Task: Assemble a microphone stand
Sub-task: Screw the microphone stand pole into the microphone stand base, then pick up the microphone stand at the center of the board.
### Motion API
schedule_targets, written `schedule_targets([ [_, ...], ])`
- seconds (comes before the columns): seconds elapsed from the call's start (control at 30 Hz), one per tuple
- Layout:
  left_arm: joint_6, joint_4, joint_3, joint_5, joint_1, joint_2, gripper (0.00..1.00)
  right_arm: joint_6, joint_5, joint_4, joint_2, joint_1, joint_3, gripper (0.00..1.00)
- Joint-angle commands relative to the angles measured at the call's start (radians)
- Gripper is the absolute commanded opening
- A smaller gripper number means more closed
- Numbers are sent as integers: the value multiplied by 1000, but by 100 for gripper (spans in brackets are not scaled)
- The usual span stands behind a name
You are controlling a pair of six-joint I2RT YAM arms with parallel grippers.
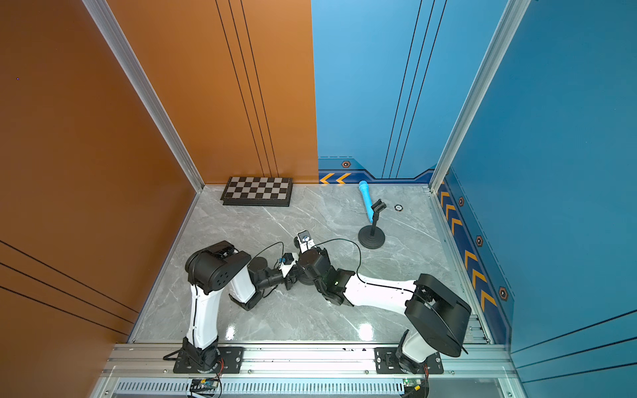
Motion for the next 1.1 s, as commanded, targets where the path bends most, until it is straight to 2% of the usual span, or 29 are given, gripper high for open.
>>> schedule_targets([
  [0.0,8,-172,-21,-33,3,44,26,-83,-206,-2,-17,-61,-4,33],
  [0.13,7,-171,-21,-25,3,44,26,-220,-591,-53,-95,-159,-16,47],
  [0.2,5,-173,-21,-24,3,43,27,-288,-772,-95,-119,-229,-10,51],
  [0.37,5,-172,-21,-22,3,44,26,-469,-1018,-283,-109,-333,76,54],
  [0.47,6,-173,-19,-20,4,47,26,-535,-1108,-348,-62,-368,134,54],
  [0.6,4,-172,-19,-23,4,48,27,-614,-1153,-450,8,-390,217,54],
  [0.8,4,-173,-20,-22,3,50,27,-640,-1200,-459,73,-401,263,51],
  [0.87,2,-172,-20,-24,3,49,27,-628,-1209,-441,87,-402,263,46],
  [0.93,3,-173,-20,-22,3,50,27,-601,-1198,-394,89,-399,247,35],
  [1.07,3,-172,-19,-25,3,48,27,-504,-1092,-208,58,-384,145,14],
])
